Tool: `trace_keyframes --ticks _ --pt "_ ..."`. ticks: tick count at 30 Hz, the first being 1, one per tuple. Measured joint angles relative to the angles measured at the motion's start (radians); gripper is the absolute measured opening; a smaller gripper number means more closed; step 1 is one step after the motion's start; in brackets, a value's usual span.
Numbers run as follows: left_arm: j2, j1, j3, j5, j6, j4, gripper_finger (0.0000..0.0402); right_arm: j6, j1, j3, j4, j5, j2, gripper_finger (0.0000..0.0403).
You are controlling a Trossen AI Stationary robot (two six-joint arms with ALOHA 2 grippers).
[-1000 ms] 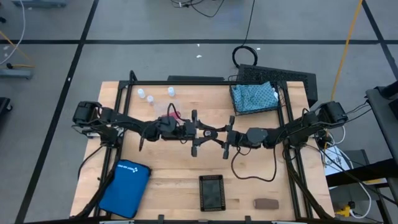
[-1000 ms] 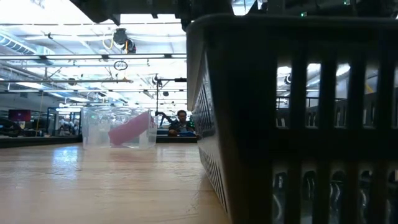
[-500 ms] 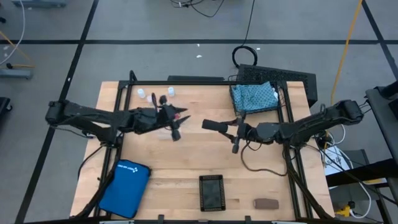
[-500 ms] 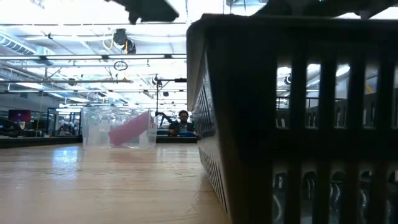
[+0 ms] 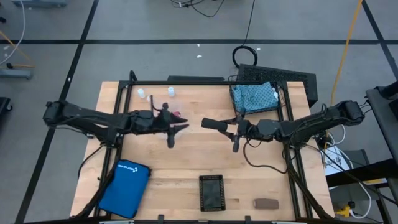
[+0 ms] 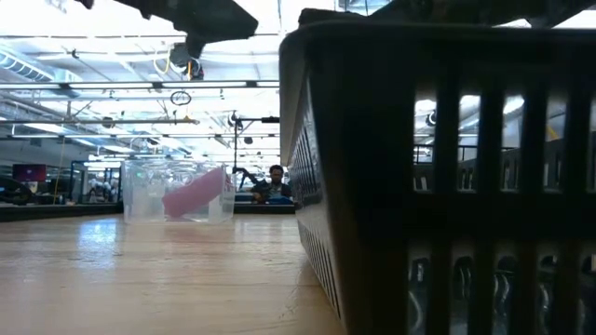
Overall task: Pick & Place Medicine items
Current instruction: Put the black bandage into the transparent bin
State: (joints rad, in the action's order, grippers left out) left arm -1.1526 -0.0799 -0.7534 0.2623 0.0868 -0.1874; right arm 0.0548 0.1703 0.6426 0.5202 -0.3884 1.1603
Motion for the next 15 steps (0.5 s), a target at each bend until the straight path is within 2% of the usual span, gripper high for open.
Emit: trace_keyframes --ticks 5,9,12,15 --pt "-0.106 0.003 -0.021 0.000 -0.051 -0.104 0.0192 -0.009 0.002 0.000 -0.001 0.006 0.001 0.0164" --pt "-0.184 0.005 -0.025 -0.016 -0.070 -0.258 0.0261 -0.018 0.001 0.000 -0.001 0.081 0.001 0.0161" --pt "-0.226 0.007 -0.026 -0.070 -0.109 -0.341 0.0295 -0.018 0.002 0.000 -0.008 0.083 0.001 0.0161" --pt "-0.254 0.008 -0.026 -0.143 -0.111 -0.414 0.0314 -0.017 0.003 0.000 -0.009 0.089 0.001 0.0161"
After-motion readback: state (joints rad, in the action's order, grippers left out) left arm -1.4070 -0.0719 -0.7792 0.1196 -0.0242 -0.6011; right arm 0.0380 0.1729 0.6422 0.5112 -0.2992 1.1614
